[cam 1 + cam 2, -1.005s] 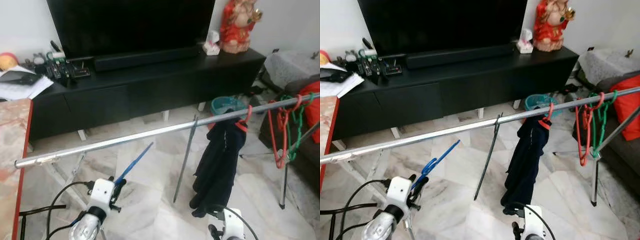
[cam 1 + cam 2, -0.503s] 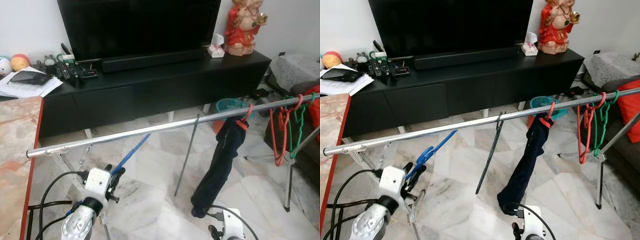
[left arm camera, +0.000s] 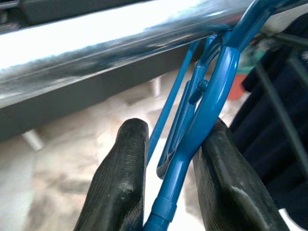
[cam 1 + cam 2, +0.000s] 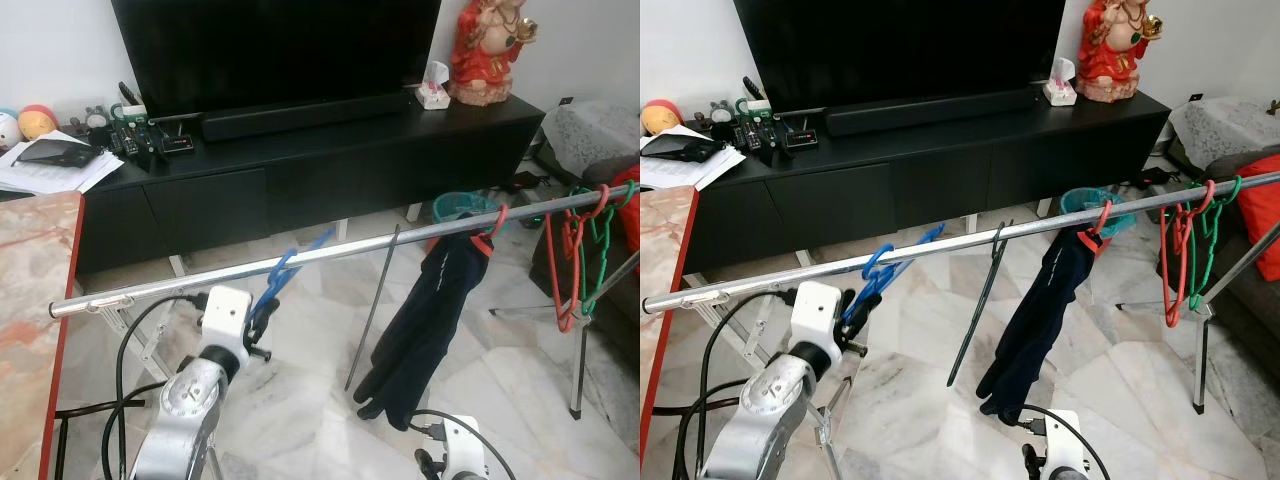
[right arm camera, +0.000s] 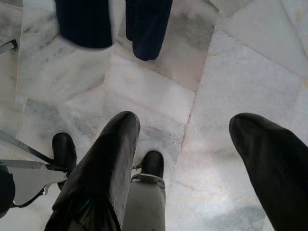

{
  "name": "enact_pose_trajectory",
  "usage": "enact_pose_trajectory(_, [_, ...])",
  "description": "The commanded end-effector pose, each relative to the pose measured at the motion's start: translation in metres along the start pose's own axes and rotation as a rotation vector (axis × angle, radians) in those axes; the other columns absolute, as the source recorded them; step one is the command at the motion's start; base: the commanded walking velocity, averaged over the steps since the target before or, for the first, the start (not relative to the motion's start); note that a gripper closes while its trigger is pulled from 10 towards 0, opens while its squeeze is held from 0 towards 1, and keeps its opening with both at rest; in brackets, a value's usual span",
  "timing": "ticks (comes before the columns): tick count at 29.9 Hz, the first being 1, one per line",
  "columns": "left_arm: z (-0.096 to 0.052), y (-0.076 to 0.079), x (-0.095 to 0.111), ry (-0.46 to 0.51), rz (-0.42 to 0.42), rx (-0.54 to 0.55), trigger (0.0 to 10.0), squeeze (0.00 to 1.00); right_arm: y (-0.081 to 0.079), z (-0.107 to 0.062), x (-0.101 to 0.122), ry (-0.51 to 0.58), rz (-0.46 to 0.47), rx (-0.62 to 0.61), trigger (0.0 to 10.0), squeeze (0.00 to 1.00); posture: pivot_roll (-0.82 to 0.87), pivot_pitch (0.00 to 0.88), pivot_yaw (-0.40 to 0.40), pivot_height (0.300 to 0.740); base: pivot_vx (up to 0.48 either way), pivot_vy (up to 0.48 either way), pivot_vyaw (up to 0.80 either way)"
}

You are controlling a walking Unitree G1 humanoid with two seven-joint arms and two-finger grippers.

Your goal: Hang hanger

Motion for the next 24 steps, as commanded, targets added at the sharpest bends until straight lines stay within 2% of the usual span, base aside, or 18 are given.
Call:
enact_pose_trajectory(1, [0.005, -0.007, 0.008, -0.038, 0.011, 0.044, 10.0, 0.00, 0.000, 0.000, 0.000, -0.005, -0.004, -0.002, 10.0, 0.00, 0.06, 0.000, -0.022, 0.740, 0.000, 0.000, 0.00])
enact_pose_trajectory(3, [0.006, -0.008, 0.007, -0.057, 0.007, 0.055, 10.0, 0.00, 0.000, 0.000, 0.000, -0.006, -0.005, -0.002, 10.0, 0.00, 0.06, 0.000, -0.022, 0.740, 0.000, 0.000, 0.00])
enact_pose_trajectory(6, [0.008, -0.013, -0.003, -0.128, 0.008, 0.085, 10.0, 0.00, 0.000, 0.000, 0.000, -0.007, -0.005, -0.001, 10.0, 0.00, 0.06, 0.000, -0.022, 0.740, 0.000, 0.000, 0.00])
enact_pose_trajectory(7, [0.007, -0.014, -0.012, -0.181, 0.005, 0.094, 10.0, 0.00, 0.000, 0.000, 0.000, -0.006, -0.004, -0.001, 10.0, 0.00, 0.06, 0.000, -0.022, 0.740, 0.000, 0.000, 0.00])
enact_pose_trajectory(15, [0.001, -0.021, -0.028, -0.297, -0.061, 0.161, 10.0, 0.00, 0.001, 0.000, 0.000, -0.008, -0.004, -0.002, 10.0, 0.00, 0.06, 0.000, -0.025, 0.740, 0.000, 0.000, 0.00])
enact_pose_trajectory(24, [0.000, -0.020, -0.031, -0.321, -0.049, 0.155, 10.0, 0.00, 0.000, 0.000, 0.001, -0.006, -0.007, -0.002, 10.0, 0.00, 0.06, 0.000, -0.023, 0.740, 0.000, 0.000, 0.00])
Point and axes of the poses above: a point about 5 cm out from each wrist's last joint towards the gripper, its own z axis pointing out of the wrist towards the gripper, its own x axis along the axis of the wrist's last joint, y = z × x, the point moved 4 cm from there along z, pointing out of the wrist towards the gripper, and after that the axes turned 9 degrees about z, right-handed, at the moved point
